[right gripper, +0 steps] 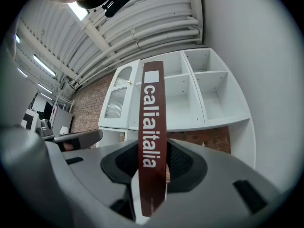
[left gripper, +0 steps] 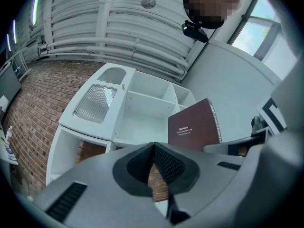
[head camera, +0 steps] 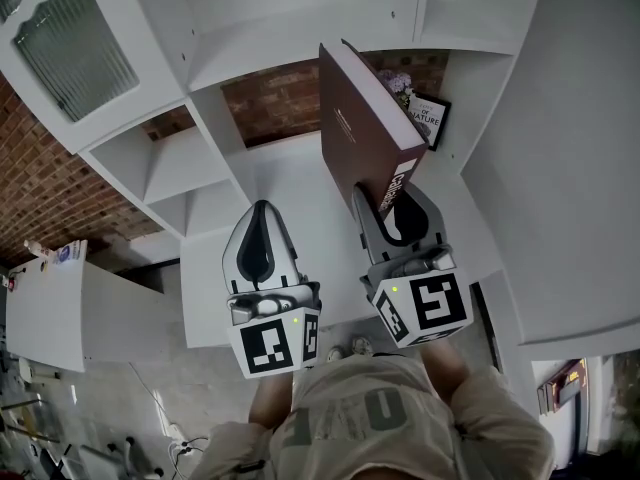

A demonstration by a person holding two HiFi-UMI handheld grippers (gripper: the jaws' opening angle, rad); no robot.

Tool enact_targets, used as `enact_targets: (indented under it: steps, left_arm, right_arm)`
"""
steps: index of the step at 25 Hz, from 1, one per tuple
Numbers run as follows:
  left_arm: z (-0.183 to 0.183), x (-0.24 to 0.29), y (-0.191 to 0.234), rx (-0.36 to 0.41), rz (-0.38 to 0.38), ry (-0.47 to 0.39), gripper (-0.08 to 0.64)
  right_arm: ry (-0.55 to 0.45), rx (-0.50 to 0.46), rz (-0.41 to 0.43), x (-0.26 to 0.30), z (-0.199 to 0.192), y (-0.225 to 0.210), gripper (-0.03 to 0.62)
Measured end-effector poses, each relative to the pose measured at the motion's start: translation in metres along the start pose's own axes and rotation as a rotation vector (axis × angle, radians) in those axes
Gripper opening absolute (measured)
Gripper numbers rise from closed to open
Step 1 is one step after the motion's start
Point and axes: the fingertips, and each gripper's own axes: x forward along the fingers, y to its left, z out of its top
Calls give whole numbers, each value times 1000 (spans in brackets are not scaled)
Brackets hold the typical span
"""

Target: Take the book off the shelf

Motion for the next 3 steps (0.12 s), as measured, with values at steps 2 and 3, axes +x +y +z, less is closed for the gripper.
enact_targets:
  steps: [2, 3]
  left_arm:
    - [-1, 1, -1, -1, -2, 0, 12]
    - [-1, 2, -1, -1, -3, 0, 12]
  right_arm:
    - [-2, -4, 0, 1, 0, 0, 146]
    - [-3, -6, 0, 1, 0, 0, 146]
